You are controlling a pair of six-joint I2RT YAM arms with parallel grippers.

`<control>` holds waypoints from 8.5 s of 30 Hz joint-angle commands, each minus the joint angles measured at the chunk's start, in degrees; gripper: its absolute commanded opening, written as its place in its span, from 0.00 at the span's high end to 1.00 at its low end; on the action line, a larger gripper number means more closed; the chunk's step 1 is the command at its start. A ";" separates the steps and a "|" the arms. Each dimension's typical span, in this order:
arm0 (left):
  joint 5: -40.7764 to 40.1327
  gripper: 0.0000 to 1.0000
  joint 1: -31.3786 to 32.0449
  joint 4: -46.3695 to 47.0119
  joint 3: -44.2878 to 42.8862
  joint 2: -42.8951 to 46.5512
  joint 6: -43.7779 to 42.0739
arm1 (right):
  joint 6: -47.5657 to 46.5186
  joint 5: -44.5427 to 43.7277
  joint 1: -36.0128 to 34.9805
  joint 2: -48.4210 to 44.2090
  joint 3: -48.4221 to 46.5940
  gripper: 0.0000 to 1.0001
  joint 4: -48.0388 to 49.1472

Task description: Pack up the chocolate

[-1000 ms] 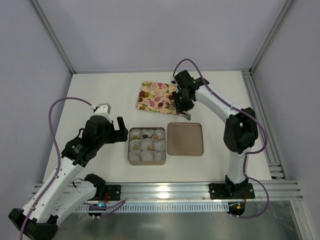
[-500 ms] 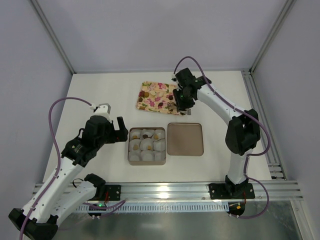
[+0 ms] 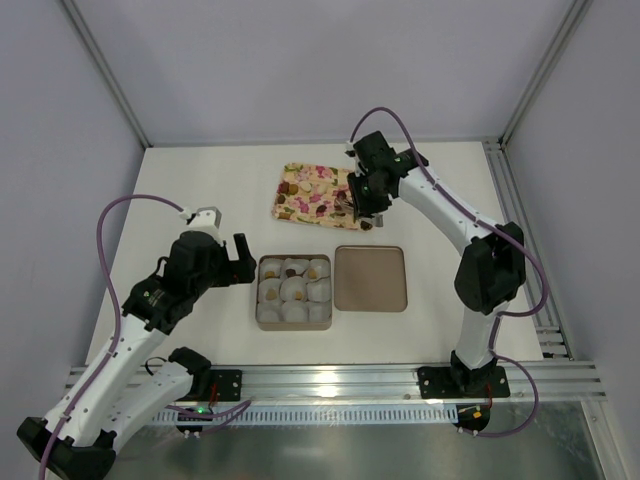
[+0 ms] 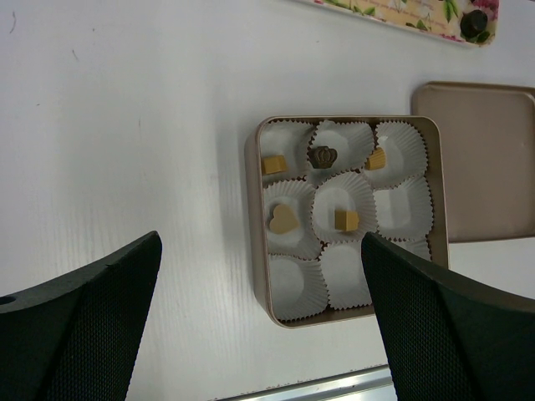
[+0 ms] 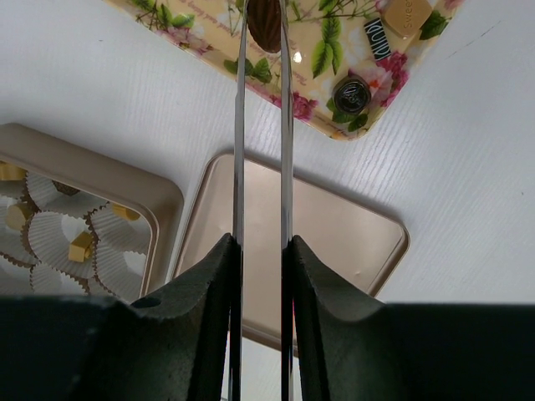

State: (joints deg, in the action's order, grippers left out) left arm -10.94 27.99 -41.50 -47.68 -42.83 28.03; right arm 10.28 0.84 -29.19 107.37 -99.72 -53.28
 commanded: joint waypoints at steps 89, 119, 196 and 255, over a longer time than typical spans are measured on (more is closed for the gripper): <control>1.01 0.00 -0.21 0.71 0.04 -1.12 -0.61 | -1.58 -5.77 0.80 -10.96 5.24 0.58 -2.89; 1.10 0.00 -0.21 0.80 0.04 -2.35 -0.87 | -1.14 -8.49 5.02 1.44 -3.38 0.58 -1.13; 0.22 0.00 -0.21 0.54 0.04 -2.35 -0.52 | 0.44 -0.58 0.27 15.59 -18.93 0.59 -0.86; -0.49 0.00 -0.21 0.45 0.04 -1.12 -0.35 | 8.60 2.59 -24.50 -22.11 12.00 0.66 0.01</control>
State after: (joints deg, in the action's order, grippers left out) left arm -10.50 27.99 -41.47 -47.53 -44.49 28.01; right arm 15.38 3.14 -51.11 89.52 -89.36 -55.35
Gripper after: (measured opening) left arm 0.996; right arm 0.348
